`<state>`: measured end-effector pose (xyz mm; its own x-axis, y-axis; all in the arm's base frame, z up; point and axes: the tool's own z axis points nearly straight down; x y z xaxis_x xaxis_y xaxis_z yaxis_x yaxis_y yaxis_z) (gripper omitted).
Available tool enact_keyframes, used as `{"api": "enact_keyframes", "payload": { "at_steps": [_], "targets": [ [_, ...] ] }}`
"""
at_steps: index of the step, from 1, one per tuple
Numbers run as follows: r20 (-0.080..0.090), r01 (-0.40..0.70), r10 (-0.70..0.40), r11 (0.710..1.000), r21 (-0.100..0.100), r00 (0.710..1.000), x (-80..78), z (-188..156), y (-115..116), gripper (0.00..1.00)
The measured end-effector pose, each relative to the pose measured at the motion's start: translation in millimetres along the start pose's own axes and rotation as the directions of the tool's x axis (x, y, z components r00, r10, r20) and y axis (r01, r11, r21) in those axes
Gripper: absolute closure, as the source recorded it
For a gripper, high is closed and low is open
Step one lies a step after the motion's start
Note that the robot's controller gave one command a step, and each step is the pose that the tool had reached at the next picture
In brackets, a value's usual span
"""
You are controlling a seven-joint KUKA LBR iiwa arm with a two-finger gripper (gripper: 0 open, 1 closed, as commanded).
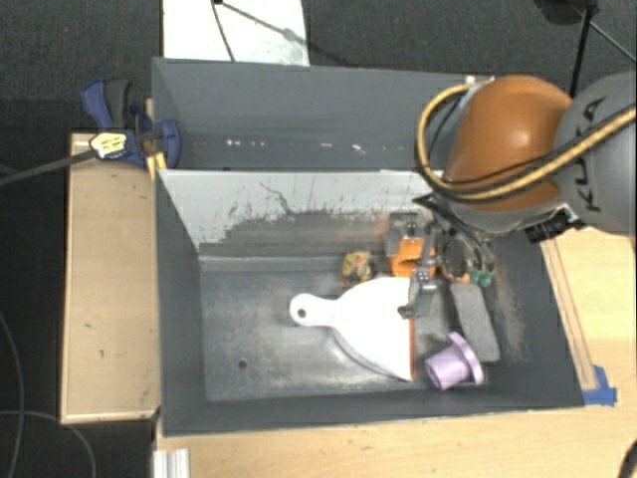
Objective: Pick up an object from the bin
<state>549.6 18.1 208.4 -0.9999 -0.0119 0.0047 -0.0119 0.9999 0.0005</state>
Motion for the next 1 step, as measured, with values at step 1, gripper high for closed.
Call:
{"api": "enact_keyframes", "payload": {
  "at_steps": [1],
  "targets": [
    [0.008,-0.001,0.001,1.0,0.0,1.0,-1.6,-4.2,-0.1,0.0]
  ]
}}
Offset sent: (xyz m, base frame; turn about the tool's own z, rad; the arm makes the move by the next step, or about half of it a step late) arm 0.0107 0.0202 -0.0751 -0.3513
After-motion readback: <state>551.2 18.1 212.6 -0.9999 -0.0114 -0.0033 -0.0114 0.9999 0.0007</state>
